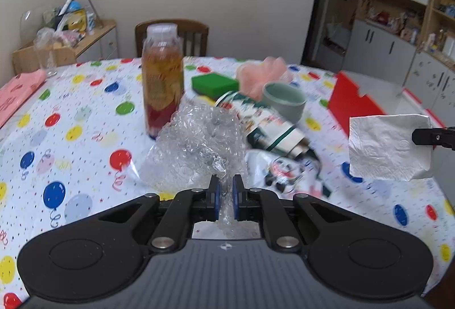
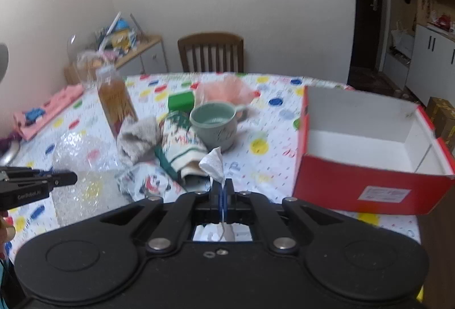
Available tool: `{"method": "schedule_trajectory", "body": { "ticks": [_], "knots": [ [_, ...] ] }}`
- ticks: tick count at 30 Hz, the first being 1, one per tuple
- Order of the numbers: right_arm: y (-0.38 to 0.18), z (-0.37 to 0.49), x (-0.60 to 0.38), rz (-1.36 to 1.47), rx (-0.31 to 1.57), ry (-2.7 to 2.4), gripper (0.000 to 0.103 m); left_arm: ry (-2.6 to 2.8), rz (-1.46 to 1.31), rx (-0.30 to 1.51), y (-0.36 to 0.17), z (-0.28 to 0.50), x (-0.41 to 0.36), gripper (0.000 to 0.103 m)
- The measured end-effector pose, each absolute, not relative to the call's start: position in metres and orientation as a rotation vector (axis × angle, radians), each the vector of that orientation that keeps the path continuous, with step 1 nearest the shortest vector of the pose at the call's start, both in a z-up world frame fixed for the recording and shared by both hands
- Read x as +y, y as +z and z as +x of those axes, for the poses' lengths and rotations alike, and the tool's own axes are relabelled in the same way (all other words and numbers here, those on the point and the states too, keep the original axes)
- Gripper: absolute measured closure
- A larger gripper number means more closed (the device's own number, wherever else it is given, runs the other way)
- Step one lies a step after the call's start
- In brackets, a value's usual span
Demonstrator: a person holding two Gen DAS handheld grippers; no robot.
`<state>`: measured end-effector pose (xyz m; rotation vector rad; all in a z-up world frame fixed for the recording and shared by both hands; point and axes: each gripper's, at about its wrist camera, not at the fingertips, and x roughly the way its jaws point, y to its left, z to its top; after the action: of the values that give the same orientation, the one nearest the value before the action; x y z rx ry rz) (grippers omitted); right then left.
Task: Organize soft objects
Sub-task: 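Lift the bubble wrap and tissue with both tools and carry them over the shoebox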
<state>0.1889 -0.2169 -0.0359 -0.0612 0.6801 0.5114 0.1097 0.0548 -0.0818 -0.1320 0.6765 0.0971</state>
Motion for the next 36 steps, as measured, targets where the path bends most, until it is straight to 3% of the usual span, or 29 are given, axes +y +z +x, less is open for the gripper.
{"method": "schedule_trajectory", "body": {
  "ticks": [21,36],
  "knots": [
    [0.039,0.192,-0.285,0.016,0.525,0.384,0.103,-0.167,-0.078,0.484,0.026,0.132,0.000,0.095],
    [0.036,0.268,-0.373,0.008,0.522,0.375,0.103,-0.299,-0.059,0.520,0.038,0.236,-0.124,0.094]
  ]
}}
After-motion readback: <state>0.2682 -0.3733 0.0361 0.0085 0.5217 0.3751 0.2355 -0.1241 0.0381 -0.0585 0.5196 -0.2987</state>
